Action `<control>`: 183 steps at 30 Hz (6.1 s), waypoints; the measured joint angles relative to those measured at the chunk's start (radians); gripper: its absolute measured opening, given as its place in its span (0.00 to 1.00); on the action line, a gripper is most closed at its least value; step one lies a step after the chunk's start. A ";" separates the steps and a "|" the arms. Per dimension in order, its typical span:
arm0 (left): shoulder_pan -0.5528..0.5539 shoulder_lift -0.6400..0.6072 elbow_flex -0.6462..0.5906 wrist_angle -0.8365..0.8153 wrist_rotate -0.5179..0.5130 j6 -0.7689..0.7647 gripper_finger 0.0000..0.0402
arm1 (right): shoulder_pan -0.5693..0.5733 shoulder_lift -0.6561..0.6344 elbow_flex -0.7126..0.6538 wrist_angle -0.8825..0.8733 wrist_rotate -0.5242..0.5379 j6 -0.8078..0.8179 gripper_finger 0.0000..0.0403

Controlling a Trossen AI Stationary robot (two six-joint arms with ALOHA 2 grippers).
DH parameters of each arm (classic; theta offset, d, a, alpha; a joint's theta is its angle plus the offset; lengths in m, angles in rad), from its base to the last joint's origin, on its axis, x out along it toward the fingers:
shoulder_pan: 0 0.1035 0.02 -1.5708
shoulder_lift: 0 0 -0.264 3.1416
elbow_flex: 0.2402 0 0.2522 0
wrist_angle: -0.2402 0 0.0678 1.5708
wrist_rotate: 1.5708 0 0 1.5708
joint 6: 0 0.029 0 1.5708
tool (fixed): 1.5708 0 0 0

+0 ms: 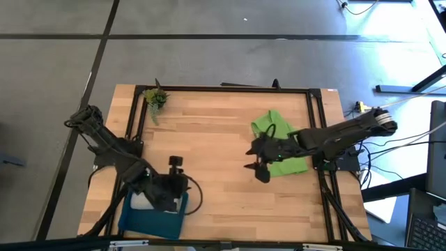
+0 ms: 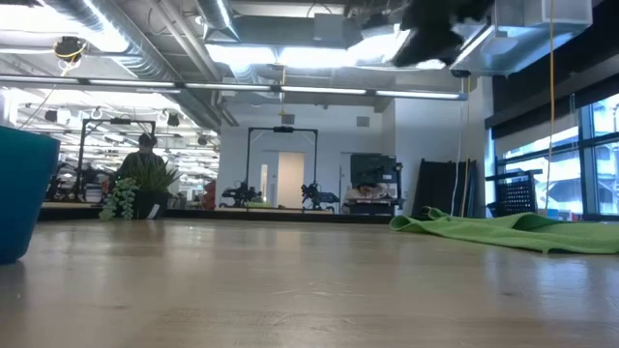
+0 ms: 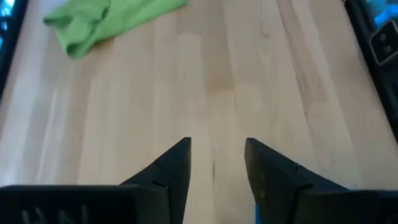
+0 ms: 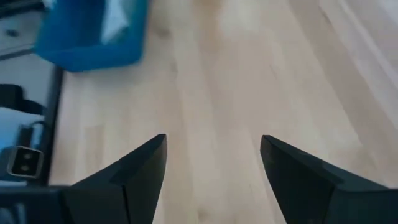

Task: Fold microfiber towels
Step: Fold the green microfiber cloth

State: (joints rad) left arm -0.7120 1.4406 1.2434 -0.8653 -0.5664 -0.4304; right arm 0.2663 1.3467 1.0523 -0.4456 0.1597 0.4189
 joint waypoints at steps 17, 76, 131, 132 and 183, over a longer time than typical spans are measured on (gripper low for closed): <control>0.064 0.001 0.000 0.021 0.007 0.129 0.34 | 0.178 0.175 0.000 -0.439 0.222 0.728 0.65; 0.076 0.002 -0.098 0.141 0.067 0.169 0.34 | 0.053 0.275 0.025 0.023 0.058 0.362 0.65; 0.525 0.594 -0.145 1.111 0.443 0.590 0.34 | 0.196 0.009 0.033 -0.120 0.303 0.359 0.65; 0.528 0.601 -0.145 1.117 0.468 0.591 0.34 | 0.196 0.009 0.033 -0.120 0.303 0.358 0.65; 0.608 0.259 -0.146 0.799 0.452 0.715 0.00 | 0.314 0.312 0.007 0.041 0.475 0.305 0.65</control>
State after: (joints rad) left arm -0.1043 1.6994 1.0973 -0.0658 -0.1141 0.2848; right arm 0.5804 1.6591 1.0592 -0.4049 0.6351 0.7235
